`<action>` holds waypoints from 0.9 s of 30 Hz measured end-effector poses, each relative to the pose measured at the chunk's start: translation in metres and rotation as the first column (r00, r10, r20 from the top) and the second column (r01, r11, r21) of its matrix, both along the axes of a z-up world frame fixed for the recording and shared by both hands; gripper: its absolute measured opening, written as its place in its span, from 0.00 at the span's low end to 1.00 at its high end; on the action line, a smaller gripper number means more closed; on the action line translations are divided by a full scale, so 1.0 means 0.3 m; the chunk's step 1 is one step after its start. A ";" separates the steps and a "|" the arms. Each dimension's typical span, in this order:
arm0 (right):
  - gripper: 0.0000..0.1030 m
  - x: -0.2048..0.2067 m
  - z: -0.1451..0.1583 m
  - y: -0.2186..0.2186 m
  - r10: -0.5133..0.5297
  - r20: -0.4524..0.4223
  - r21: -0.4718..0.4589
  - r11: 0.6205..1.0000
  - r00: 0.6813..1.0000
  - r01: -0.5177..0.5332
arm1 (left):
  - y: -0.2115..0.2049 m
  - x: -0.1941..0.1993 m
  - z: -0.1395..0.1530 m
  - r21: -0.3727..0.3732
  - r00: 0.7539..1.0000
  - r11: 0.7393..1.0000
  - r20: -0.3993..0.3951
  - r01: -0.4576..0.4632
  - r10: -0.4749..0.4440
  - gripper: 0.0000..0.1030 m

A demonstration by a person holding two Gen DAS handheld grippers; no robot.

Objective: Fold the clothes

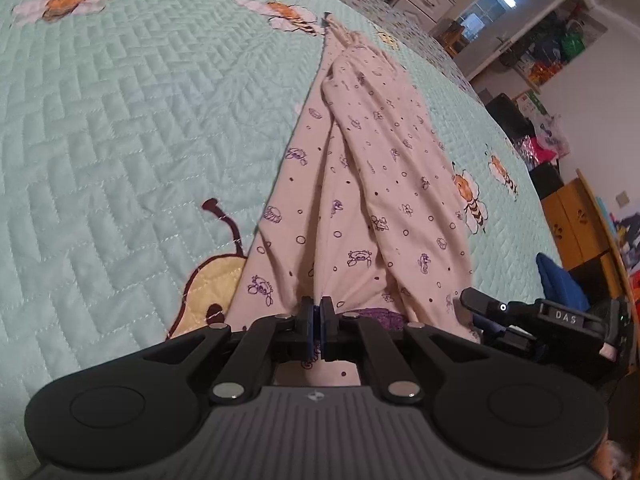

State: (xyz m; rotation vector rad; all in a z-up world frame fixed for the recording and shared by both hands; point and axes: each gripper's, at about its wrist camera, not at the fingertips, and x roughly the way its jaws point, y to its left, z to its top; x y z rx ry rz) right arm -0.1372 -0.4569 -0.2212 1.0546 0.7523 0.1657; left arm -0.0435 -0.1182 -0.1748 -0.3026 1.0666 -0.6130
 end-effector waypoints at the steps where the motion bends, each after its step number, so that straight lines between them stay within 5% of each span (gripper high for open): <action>1: 0.15 0.002 0.002 -0.001 0.009 0.002 -0.012 1.000 1.000 -0.009 | 0.001 0.003 -0.002 0.000 1.000 1.000 -0.004 -0.001 0.001 0.02; 7: 0.08 0.016 0.042 0.025 0.062 -0.010 -0.136 0.989 0.998 -0.062 | 0.000 0.010 -0.016 -0.006 1.000 1.000 -0.010 0.001 -0.002 0.02; 11: 0.21 0.019 0.071 0.003 0.050 -0.019 -0.133 0.990 0.999 -0.052 | 0.017 0.014 -0.028 -0.031 1.000 1.000 -0.020 0.002 -0.003 0.03; 15: 0.30 0.060 0.157 -0.015 0.029 0.036 -0.227 0.974 0.999 -0.020 | 0.033 0.019 -0.011 -0.034 1.000 0.999 -0.028 -0.002 0.001 0.05; 21: 0.44 0.297 0.264 -0.040 0.048 0.139 -0.388 0.921 0.989 0.009 | 0.055 -0.002 0.096 0.028 0.984 0.996 0.162 -0.085 0.080 0.28; 27: 0.44 0.651 0.290 -0.034 0.125 0.183 -0.533 0.846 0.975 -0.008 | -0.007 0.084 0.124 -0.069 0.967 0.991 0.219 -0.117 0.130 0.41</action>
